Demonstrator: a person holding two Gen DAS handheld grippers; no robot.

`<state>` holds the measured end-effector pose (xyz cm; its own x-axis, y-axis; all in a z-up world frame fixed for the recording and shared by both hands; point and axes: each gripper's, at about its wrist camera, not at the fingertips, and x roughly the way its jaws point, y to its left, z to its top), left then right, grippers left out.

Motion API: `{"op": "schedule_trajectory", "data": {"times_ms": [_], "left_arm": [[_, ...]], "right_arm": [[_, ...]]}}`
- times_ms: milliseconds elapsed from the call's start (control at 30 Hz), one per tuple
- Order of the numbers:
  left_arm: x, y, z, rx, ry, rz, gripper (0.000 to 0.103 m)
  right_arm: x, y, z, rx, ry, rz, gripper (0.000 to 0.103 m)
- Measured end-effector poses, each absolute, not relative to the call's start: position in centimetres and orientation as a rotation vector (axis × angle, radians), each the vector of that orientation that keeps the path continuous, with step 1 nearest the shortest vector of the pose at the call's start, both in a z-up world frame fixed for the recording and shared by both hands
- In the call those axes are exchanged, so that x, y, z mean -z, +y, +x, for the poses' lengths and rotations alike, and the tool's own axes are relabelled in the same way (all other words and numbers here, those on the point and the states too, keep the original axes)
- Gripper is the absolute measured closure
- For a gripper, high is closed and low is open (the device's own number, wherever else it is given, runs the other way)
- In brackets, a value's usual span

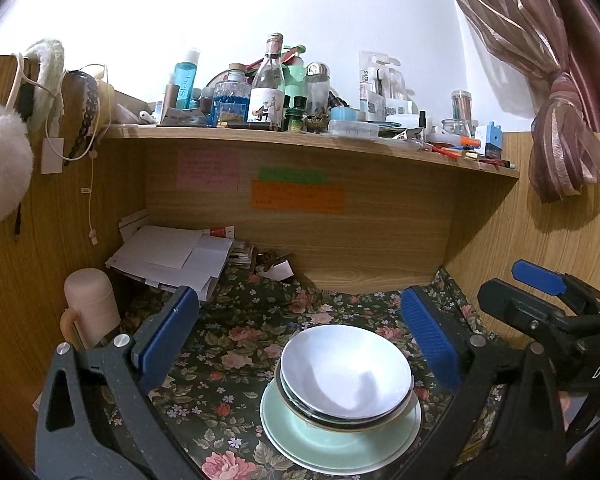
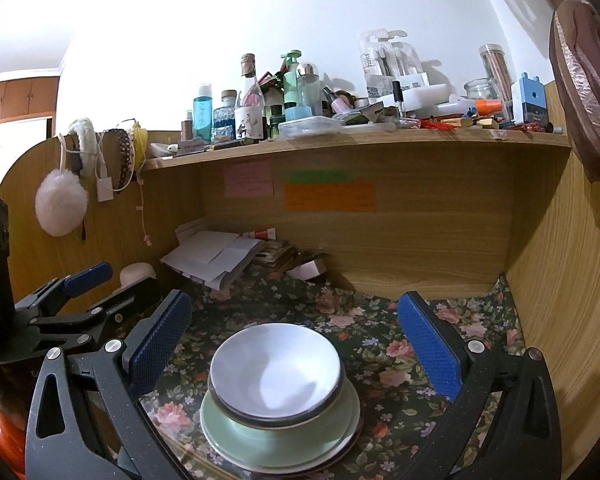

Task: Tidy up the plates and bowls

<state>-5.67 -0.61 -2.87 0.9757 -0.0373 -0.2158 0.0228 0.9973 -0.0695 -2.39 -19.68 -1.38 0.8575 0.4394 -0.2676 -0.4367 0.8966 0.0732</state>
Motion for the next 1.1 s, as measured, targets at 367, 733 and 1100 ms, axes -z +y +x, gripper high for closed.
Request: {"op": "schedule_trajectory", "data": {"times_ms": [367,733,1100], "left_arm": [[2.93,-0.65,-5.69,0.027,0.218,-0.07,0.0],[2.91,-0.84,-5.45,0.02,0.215,-0.076,0.0],[2.78,-0.7,-5.57,0.021,0.211,-0.071,0.0]], "right_arm": [[1.47,-19.66,-2.21,-0.464,0.282,0.005,0.0],[1.51,-19.74,-2.12,-0.476,0.283,0.011,0.0],[1.5,-19.94,-1.98,-0.481,0.285,0.017,0.0]]}}
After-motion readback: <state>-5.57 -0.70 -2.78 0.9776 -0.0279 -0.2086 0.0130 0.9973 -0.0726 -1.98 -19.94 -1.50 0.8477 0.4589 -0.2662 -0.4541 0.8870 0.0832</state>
